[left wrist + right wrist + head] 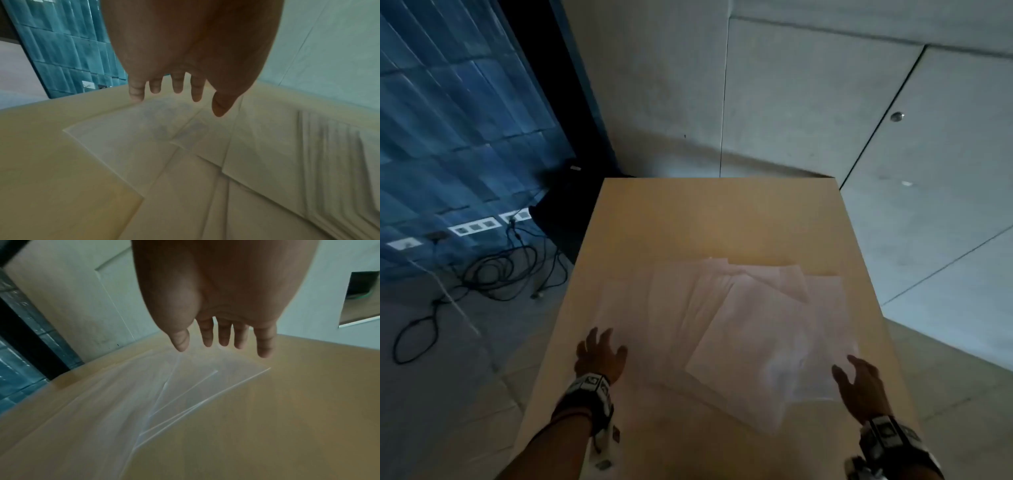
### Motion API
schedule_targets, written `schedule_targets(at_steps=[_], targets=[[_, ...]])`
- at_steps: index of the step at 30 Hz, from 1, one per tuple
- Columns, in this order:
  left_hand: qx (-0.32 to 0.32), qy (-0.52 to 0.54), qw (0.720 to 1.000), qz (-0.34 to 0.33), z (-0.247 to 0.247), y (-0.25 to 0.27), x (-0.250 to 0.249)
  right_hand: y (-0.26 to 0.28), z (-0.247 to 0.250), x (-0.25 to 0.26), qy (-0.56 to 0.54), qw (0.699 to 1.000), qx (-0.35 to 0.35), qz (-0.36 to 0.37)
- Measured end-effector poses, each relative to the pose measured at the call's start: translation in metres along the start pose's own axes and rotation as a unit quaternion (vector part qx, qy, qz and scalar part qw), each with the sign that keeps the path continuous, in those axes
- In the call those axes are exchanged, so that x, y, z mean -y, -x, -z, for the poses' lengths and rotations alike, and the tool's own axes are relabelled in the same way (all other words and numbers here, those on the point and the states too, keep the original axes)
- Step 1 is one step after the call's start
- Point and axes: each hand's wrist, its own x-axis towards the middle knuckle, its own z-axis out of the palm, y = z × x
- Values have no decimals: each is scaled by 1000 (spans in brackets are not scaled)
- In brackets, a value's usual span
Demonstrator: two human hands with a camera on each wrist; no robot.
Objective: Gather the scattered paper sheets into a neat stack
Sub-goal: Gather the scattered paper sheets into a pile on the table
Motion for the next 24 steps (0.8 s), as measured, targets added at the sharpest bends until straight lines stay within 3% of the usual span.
schedule_targets(at_steps=[4,9,16,21,24], targets=[[43,20,997,61,6,-9,-10,-17,-7,14,9,999,27,-20],[60,33,995,69,-8,-7,-34,-34,-22,23,84,995,56,-25],[56,53,993,85,-50,28,-106,-13,-44,46,119,988,97,9],[61,42,995,62,-75,56,-143,7,-59,58,113,985,123,34],[74,27,996,37,-79,64,-153,7,-50,62,64,992,103,35]])
